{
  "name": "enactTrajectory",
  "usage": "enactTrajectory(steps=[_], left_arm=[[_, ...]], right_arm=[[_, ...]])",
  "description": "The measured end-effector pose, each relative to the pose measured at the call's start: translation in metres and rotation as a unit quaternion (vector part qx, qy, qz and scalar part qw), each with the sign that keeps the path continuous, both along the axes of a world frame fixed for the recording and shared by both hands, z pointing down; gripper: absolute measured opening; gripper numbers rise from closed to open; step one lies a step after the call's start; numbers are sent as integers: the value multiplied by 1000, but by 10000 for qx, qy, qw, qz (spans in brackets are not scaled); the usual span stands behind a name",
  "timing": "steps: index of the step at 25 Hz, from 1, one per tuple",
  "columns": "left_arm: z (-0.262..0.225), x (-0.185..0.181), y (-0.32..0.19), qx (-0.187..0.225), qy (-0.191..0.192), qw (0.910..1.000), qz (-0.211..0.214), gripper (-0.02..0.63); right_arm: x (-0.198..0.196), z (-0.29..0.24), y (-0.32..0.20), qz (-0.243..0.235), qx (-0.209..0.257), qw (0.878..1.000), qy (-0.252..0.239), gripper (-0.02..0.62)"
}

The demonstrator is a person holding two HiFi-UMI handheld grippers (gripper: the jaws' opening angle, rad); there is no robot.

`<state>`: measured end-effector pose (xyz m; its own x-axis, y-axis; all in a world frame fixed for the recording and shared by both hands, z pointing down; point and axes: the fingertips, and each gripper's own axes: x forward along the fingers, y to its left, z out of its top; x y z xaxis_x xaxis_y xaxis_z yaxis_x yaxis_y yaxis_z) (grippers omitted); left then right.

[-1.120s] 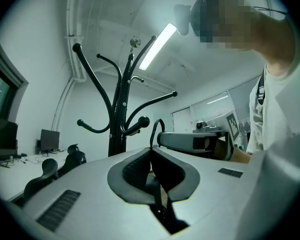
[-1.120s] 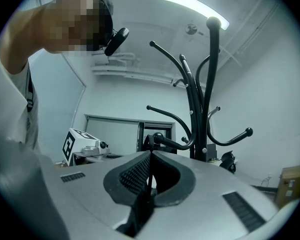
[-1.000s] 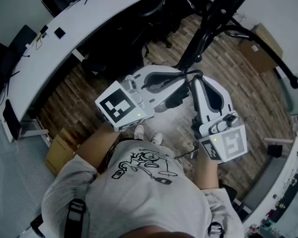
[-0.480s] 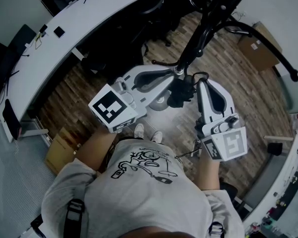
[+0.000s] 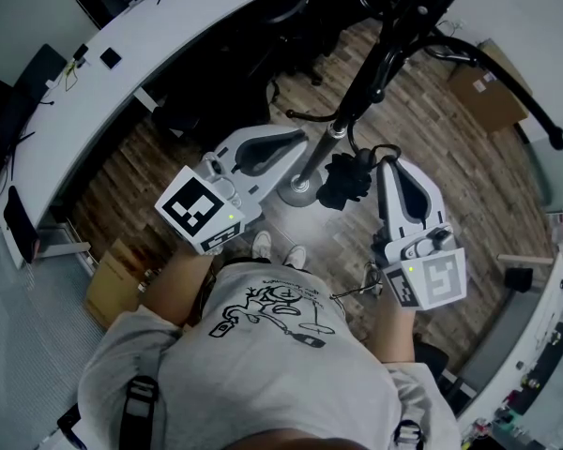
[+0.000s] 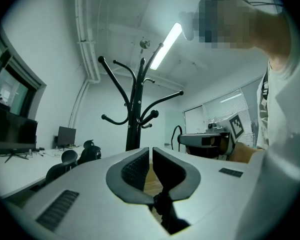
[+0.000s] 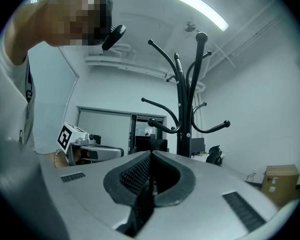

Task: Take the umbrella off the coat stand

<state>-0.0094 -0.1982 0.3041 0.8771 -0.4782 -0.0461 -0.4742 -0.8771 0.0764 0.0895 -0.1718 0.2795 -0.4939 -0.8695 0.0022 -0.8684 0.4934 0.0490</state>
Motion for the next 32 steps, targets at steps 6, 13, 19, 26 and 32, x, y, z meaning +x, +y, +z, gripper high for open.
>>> enactTrajectory(steps=[6, 13, 19, 26, 32], left_arm=[[1, -4, 5, 18, -18, 10000, -77, 26], [0, -7, 6, 28, -34, 9998, -204, 26], [7, -7, 8, -67, -19, 9997, -243, 26], [11, -9, 12, -159, 3, 9995, -254, 26], [12, -11, 13, -193, 24, 9994, -281, 26]], right_arm=[[7, 2, 9, 122, -43, 9999, 14, 14], [19, 20, 19, 176, -239, 9995, -65, 14], [26, 29, 24, 173, -321, 9992, -150, 14], [29, 33, 31, 233, -374, 9989, -138, 14], [29, 36, 32, 259, -413, 9988, -90, 14]])
